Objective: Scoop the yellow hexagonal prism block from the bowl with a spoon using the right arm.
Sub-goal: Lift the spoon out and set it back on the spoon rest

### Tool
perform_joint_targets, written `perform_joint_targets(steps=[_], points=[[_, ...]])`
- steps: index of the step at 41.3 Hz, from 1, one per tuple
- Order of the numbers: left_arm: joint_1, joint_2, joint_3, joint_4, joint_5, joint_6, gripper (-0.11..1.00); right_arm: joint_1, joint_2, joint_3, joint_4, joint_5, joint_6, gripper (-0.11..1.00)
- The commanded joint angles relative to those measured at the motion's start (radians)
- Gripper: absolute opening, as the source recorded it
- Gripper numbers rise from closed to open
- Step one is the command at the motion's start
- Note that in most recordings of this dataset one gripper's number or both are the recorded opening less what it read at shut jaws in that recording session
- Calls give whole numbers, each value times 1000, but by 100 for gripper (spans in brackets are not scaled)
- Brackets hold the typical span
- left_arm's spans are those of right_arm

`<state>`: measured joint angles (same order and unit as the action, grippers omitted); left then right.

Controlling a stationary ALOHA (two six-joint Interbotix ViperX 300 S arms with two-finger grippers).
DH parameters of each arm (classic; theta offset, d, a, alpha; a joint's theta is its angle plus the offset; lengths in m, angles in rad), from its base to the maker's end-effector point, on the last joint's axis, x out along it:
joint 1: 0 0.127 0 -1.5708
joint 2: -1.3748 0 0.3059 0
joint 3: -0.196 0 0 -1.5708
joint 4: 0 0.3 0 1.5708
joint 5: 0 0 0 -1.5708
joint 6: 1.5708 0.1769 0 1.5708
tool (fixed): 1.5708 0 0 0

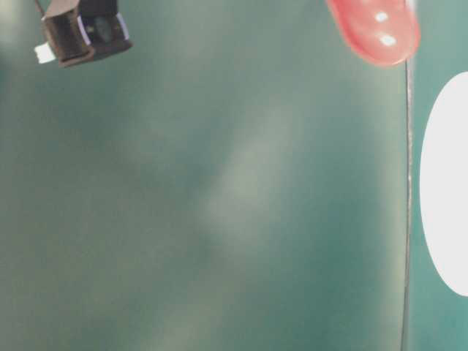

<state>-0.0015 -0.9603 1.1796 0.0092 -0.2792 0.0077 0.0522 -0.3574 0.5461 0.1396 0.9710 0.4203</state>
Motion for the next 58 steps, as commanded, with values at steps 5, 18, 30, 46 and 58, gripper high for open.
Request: perform_joint_targets(steps=[5, 18, 30, 46, 58], points=[[0, 6, -29, 3, -11, 0, 0, 74, -14, 66, 2, -78, 60, 13], [0, 6, -28, 3, -11, 2, 0, 124, -3, 186, -3, -213, 75, 13], [0, 6, -28, 3, -11, 2, 0, 124, 44, 215, -5, -272, 67, 13], [0, 8, -28, 3, -11, 2, 0, 124, 60, 219, -21, -311, 63, 16], [0, 6, -29, 3, -11, 2, 0, 124, 60, 224, -21, -308, 60, 35]])
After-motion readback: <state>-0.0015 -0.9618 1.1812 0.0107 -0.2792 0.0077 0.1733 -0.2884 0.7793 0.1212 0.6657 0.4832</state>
